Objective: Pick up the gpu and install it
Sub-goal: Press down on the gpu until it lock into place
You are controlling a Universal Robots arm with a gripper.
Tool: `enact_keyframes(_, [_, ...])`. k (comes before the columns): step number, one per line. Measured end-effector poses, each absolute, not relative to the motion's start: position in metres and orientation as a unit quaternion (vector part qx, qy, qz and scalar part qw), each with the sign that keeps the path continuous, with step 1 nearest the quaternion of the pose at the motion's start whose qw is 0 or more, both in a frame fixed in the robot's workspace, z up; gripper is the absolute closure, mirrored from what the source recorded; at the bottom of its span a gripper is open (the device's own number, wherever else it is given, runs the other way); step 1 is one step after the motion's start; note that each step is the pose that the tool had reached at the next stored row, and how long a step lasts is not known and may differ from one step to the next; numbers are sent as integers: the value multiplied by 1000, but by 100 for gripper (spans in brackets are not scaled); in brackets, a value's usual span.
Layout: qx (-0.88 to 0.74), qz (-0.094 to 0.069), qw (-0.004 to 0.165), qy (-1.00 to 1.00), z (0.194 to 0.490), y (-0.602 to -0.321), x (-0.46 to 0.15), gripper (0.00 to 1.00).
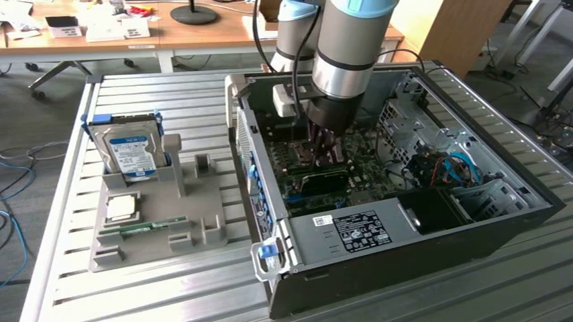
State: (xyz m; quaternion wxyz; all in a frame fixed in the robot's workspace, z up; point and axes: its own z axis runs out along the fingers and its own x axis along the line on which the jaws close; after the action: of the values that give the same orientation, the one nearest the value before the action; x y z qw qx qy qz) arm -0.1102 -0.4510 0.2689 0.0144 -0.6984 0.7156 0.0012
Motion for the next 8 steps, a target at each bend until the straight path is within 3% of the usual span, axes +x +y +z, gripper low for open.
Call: enact_keyframes(8, [-698, 1, 14, 716, 266, -451, -110, 89])
